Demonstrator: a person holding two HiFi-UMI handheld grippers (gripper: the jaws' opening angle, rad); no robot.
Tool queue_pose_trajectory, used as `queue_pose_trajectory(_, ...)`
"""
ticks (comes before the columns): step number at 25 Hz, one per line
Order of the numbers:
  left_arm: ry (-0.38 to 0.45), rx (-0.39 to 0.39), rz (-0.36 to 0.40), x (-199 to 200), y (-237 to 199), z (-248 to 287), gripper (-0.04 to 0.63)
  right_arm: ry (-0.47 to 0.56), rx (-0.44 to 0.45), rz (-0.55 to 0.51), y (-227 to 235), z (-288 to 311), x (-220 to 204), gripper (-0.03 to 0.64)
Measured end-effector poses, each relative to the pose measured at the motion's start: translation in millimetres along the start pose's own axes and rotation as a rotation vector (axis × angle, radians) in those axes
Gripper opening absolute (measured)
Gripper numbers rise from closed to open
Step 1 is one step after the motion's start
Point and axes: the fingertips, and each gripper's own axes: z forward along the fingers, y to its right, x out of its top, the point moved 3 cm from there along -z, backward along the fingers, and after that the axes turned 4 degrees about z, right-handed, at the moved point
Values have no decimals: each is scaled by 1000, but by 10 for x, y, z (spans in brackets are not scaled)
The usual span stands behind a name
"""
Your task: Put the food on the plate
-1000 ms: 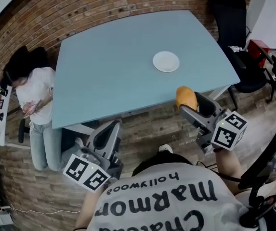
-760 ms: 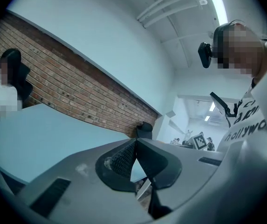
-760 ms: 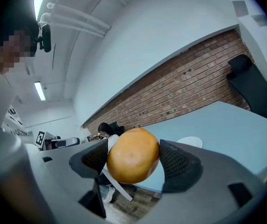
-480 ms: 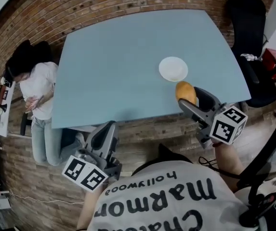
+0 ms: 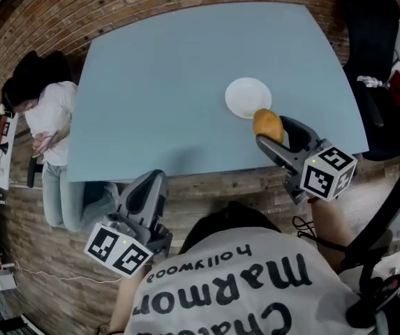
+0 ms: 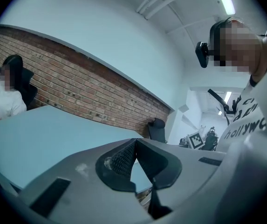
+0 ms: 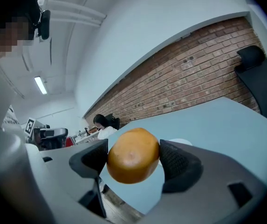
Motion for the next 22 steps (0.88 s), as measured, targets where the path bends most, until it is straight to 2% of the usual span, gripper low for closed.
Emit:
queue_pose_trajectory(6,-16,20,-7,-60,-96,14,6,-24,-46,-39,158,90,-102,330)
queue_pose_trajectory(10,-13,-10,-23,-30,-183,164,6,-55,-102,-83,299,135,-122,330)
queue_pose_trajectory(17,-11,-58,-17,50,-323,597,6,-113,-162,-90,643,297,-126,330)
queue_pose_trajectory(22,-23,-73,-16,147,-487,781,6,-191,-201,-176,786,585,-142,330)
